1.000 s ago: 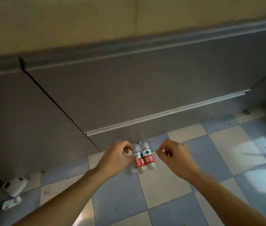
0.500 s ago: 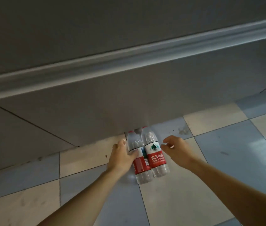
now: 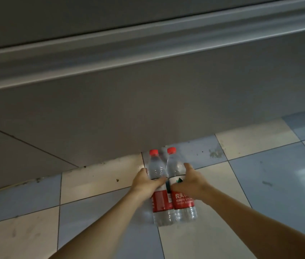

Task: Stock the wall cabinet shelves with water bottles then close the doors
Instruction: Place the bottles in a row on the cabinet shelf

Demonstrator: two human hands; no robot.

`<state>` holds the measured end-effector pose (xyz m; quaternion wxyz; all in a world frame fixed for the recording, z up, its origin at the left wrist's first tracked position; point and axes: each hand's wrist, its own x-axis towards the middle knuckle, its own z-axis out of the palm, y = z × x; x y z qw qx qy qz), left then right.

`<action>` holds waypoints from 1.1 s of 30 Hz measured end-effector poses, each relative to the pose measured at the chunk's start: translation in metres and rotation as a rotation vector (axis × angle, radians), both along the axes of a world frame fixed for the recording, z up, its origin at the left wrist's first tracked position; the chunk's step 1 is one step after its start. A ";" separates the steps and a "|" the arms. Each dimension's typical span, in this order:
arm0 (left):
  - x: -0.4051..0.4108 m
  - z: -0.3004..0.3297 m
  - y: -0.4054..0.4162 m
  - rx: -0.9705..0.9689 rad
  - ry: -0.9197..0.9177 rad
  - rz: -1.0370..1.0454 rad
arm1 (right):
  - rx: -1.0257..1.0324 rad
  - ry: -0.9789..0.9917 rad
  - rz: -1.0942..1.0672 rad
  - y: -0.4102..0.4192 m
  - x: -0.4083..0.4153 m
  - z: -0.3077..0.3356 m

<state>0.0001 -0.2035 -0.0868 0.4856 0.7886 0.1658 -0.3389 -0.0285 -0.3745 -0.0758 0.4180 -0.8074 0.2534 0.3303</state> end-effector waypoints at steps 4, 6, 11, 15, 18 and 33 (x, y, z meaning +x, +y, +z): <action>-0.016 -0.001 -0.002 -0.021 0.002 -0.127 | 0.100 0.089 0.002 -0.013 -0.021 -0.002; -0.022 -0.001 -0.004 -0.026 -0.037 -0.138 | 0.112 0.040 -0.058 -0.016 -0.025 -0.004; -0.027 0.006 -0.016 0.037 -0.101 -0.112 | 0.121 -0.058 -0.171 -0.018 -0.028 -0.001; -0.030 0.015 -0.016 -0.035 -0.132 -0.124 | 0.131 -0.106 -0.200 -0.022 -0.036 0.007; -0.037 0.024 -0.008 -0.150 -0.236 -0.128 | 0.222 -0.218 -0.165 -0.037 -0.039 0.023; -0.049 0.039 0.028 -0.060 -0.838 -0.167 | 0.132 -0.679 -0.029 -0.030 -0.038 0.036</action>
